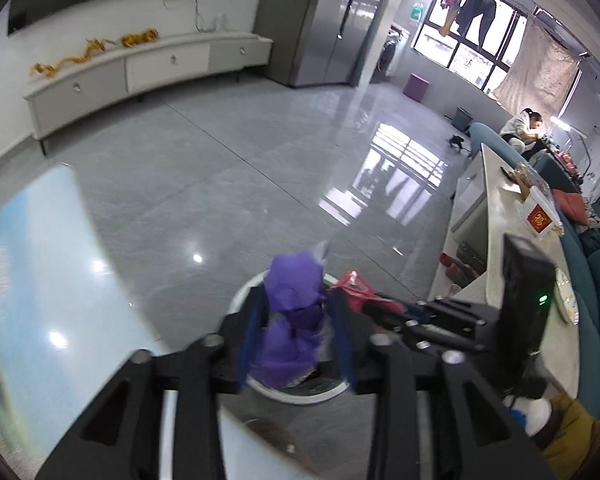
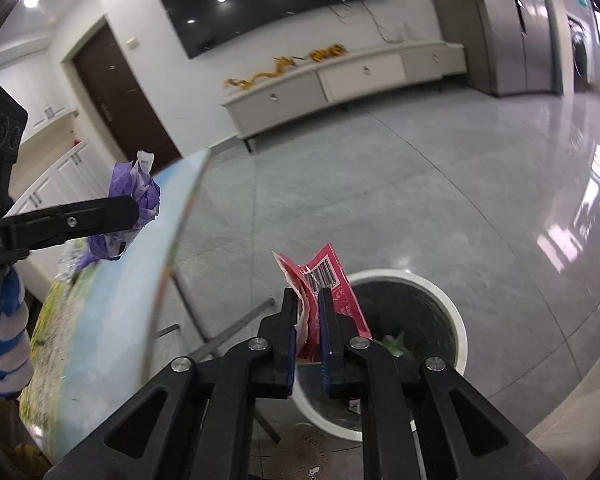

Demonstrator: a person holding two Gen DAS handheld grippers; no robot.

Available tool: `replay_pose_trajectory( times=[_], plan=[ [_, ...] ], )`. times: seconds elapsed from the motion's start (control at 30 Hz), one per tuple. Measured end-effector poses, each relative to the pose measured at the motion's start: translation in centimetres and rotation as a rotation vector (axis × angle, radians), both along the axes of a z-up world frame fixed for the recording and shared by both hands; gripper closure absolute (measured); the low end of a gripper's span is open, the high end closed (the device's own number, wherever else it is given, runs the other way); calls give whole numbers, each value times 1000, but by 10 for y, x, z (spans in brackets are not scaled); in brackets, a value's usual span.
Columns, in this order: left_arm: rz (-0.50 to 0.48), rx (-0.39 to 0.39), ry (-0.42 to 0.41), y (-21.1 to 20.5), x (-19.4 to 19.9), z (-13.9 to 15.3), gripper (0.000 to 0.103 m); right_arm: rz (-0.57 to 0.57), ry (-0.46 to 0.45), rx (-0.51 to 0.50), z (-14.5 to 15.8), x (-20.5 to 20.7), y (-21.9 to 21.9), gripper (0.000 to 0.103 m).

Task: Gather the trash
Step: 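Carry the purple bag and red wrapper over the bin and open both tools, then move both open tools back toward the clear bag and purple bag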

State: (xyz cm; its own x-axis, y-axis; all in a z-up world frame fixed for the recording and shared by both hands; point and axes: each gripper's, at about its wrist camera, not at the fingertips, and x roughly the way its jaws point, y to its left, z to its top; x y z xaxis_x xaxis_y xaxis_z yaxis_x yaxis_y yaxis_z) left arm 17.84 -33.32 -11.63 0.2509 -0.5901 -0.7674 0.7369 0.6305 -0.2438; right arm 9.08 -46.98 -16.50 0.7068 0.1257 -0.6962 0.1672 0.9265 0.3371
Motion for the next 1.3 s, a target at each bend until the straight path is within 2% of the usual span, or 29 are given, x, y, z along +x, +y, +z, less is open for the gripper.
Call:
replay_pose_trajectory(
  times=[0.03, 0.07, 0.1, 0.2, 0.43, 0.63, 0.97, 1.3],
  plan=[
    [3, -3, 4, -6, 2, -4, 47, -7, 8, 3, -5, 2, -4, 79],
    [8, -7, 8, -12, 5, -9, 44, -18, 21, 5, -11, 6, -9, 68],
    [8, -8, 17, -14, 7, -12, 44, -32, 38, 5, -18, 9, -14, 63],
    [12, 2, 12, -17, 6, -17, 44, -50, 59, 15, -29, 10, -23, 63],
    [71, 32, -107, 1, -11, -3, 44, -61, 33, 2, -18, 1, -18, 63],
    [171, 42, -220, 43, -33, 24, 44, -65, -58, -21, 21, -22, -1, 60],
    [309, 55, -398, 116, -73, 72, 44, -69, -221, -121, 105, -55, 51, 17],
    [429, 41, -523, 191, -114, 103, 43, -42, -330, -223, 171, -79, 118, 3]
  ],
)
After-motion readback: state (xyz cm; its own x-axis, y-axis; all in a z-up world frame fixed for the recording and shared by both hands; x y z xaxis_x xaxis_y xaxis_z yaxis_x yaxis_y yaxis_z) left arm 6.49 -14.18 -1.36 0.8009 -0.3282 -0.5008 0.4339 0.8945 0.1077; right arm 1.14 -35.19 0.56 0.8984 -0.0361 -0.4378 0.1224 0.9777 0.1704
